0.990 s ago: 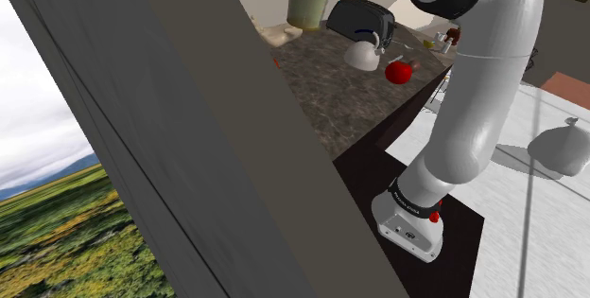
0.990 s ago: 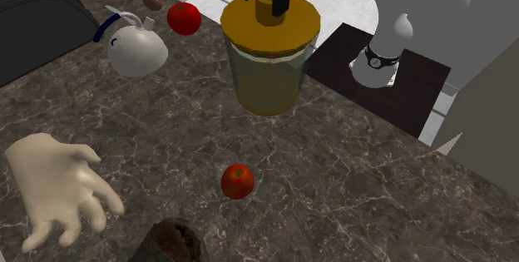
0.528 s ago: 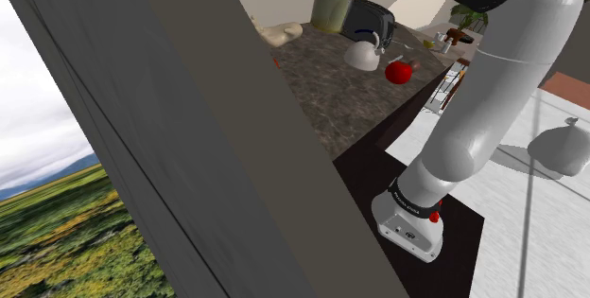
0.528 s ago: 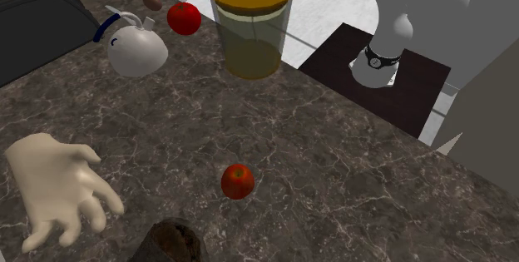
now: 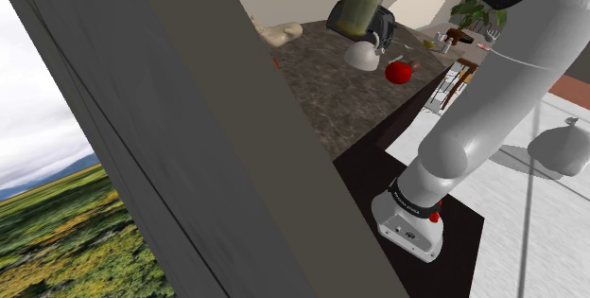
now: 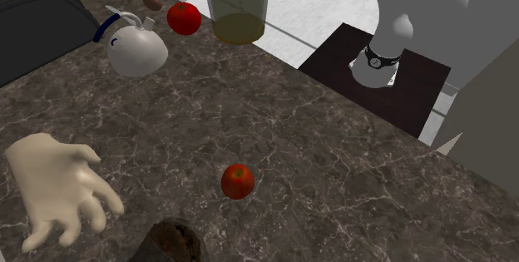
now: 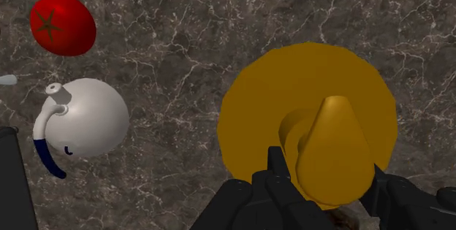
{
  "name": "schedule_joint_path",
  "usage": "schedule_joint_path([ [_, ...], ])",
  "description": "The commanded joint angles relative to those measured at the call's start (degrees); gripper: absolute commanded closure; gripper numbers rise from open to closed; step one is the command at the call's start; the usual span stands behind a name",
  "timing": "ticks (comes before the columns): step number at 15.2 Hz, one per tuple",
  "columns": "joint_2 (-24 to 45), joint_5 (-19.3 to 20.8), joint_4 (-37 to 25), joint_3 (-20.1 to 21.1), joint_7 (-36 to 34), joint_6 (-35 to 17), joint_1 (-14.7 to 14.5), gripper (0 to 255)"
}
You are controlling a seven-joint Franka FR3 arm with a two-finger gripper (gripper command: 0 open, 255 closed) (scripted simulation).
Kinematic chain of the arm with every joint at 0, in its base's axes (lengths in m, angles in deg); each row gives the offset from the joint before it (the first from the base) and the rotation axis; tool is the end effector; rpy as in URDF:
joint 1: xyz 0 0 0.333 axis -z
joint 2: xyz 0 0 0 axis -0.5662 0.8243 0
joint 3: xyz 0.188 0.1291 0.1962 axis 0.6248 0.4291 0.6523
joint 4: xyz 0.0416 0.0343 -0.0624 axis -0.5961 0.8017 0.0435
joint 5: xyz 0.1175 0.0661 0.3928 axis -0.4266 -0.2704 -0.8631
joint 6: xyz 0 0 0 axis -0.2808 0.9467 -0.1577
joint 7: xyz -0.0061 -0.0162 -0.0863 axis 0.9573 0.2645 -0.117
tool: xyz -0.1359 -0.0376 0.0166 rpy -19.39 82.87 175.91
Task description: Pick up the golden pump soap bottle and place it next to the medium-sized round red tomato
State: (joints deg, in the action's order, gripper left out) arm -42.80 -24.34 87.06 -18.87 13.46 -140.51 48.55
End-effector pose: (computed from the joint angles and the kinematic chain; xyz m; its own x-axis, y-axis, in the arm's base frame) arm 0.5012 -0.2686 0.6680 0.9968 -0.0743 -0.0288 -0.0743 -0.9972 -0.0022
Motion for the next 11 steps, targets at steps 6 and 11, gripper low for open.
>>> schedule_joint_path([
  [6,-1.26,0.2,1.85,-4.22,9.73,-0.65,5.33,255],
  [11,0.57,-0.65,-0.3,-7.55,17.23,-0.2,9.82,255],
])
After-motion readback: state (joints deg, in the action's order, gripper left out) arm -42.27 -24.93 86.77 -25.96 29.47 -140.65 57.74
